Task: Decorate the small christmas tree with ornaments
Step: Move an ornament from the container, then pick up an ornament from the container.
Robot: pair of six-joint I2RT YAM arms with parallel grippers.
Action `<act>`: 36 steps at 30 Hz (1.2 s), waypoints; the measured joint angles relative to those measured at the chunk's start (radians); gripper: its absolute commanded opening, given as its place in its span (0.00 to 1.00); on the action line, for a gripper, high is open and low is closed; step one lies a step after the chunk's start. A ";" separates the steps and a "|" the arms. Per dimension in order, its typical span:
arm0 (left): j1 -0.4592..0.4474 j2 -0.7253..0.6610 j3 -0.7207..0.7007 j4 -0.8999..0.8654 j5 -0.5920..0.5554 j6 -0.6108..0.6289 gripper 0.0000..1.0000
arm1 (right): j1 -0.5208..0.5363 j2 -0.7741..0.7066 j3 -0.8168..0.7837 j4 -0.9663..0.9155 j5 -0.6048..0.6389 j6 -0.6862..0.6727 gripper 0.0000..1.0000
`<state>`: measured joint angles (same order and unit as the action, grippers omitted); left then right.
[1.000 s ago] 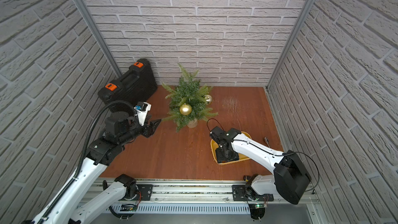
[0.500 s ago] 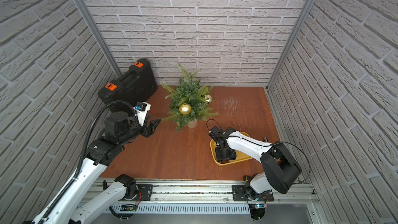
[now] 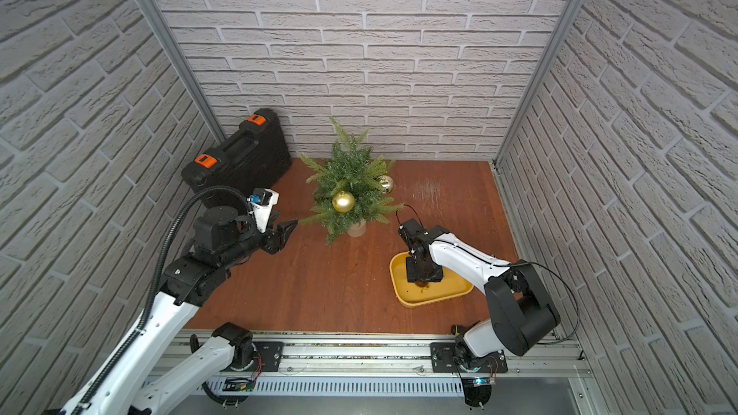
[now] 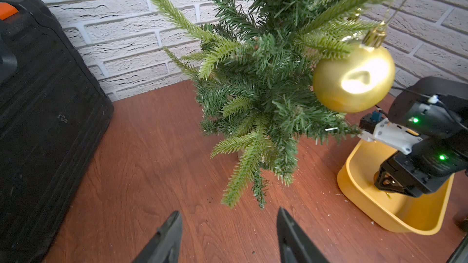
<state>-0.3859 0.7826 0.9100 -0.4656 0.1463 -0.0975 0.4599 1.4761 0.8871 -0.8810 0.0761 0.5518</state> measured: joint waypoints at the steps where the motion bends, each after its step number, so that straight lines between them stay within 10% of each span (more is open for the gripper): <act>1: 0.000 0.000 -0.001 0.001 0.000 0.000 0.60 | -0.005 0.003 0.003 0.007 0.002 -0.004 0.57; 36: 0.006 0.000 -0.003 0.000 0.000 0.000 0.62 | -0.053 0.035 -0.026 0.082 0.156 -0.018 0.62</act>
<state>-0.3798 0.7826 0.9070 -0.4652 0.1463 -0.0978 0.4068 1.5116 0.8616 -0.7994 0.2317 0.5343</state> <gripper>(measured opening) 0.620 0.624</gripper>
